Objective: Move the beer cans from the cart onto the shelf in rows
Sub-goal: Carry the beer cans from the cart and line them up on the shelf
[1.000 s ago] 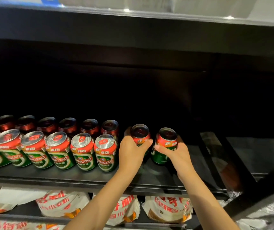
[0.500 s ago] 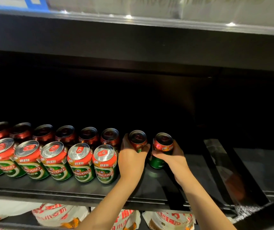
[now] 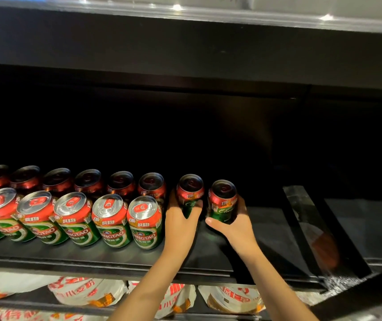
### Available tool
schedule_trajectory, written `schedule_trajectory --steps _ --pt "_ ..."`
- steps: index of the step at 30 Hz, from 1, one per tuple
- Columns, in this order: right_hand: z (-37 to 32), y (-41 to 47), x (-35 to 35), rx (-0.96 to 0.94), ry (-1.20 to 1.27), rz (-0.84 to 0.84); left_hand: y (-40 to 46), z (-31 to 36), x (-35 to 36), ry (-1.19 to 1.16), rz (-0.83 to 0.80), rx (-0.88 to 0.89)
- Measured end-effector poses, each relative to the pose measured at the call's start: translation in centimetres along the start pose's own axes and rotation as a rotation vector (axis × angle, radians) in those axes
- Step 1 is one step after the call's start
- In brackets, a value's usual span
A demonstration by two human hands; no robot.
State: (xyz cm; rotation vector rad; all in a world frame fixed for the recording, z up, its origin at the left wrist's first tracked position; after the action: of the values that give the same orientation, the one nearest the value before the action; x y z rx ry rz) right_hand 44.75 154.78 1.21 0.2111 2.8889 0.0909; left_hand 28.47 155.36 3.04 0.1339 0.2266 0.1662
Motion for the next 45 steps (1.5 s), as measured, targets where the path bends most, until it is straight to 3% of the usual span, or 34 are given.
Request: schedule_trajectory --steps 8,14,24,33,45 --pt "0.0 -0.4 0.1 -0.003 -0.096 0.087 -0.8 -2.4 0.0 0.241 0.004 -0.137" --pt "0.6 0.0 0.3 0.018 -0.141 0.096 -0.6 -2.2 0.3 0.319 0.005 -0.062" --pt "0.3 -0.3 0.3 -0.018 -0.089 0.042 -0.9 -2.7 -0.1 0.282 0.108 -0.037" --pt "0.0 -0.4 0.3 -0.023 -0.08 0.055 -0.5 -2.4 0.7 0.291 0.04 -0.016" --pt "0.1 -0.4 0.0 0.035 -0.093 0.07 0.0 -2.8 0.6 0.296 0.08 0.022"
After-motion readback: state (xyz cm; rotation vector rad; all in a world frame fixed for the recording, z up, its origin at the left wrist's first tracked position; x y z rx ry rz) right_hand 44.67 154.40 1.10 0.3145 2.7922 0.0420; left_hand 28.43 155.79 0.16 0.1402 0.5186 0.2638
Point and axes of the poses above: each hand's wrist, its own y-axis towards the middle knuckle, its own x-axis out of the palm, z = x × y, the point moved 6 cm from there along y, towards the middle knuckle, and after that the axes turned 1 degree about -z, right-handed, at the moved point
